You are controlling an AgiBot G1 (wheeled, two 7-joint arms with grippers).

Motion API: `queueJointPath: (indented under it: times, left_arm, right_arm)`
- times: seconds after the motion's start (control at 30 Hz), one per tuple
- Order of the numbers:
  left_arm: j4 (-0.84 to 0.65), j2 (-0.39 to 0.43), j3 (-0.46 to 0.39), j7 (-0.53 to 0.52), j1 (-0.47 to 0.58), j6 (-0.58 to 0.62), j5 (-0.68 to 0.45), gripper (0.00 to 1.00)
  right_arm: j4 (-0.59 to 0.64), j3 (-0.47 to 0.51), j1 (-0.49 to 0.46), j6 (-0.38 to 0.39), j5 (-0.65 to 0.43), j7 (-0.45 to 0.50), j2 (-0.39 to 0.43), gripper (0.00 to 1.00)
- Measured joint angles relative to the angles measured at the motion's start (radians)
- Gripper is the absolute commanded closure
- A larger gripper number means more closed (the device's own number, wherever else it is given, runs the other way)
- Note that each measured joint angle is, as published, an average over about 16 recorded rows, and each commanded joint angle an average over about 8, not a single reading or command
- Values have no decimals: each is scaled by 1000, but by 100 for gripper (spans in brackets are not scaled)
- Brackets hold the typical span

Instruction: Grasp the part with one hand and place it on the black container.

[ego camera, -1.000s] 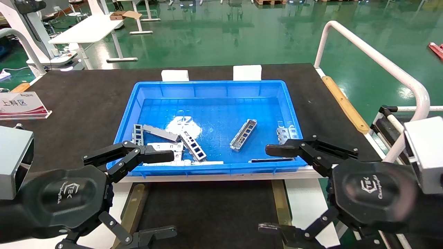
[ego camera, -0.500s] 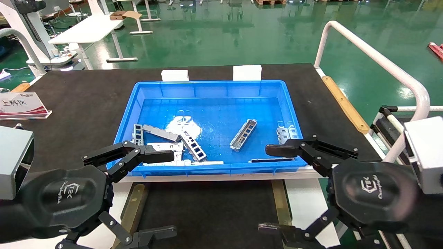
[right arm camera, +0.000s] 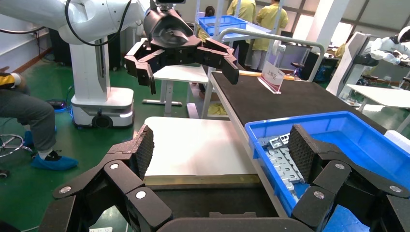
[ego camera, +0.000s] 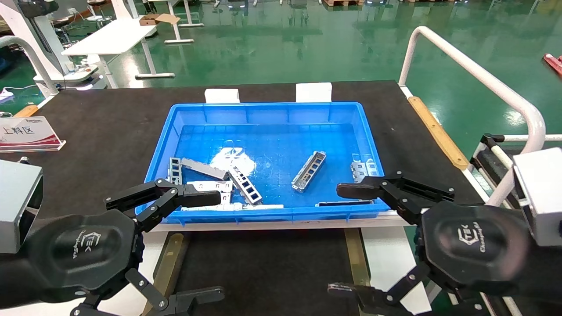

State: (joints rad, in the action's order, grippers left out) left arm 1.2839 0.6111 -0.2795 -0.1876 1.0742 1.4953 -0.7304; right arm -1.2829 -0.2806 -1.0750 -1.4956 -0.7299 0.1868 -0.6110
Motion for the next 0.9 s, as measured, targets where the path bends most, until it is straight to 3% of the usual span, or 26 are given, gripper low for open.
queueJointPath:
  times: [0.9]
  left_arm:
    - [4,11,-4,2,-7,-12,-4,0]
  right_arm:
    - [0,0,0,0,0,0,0,0]
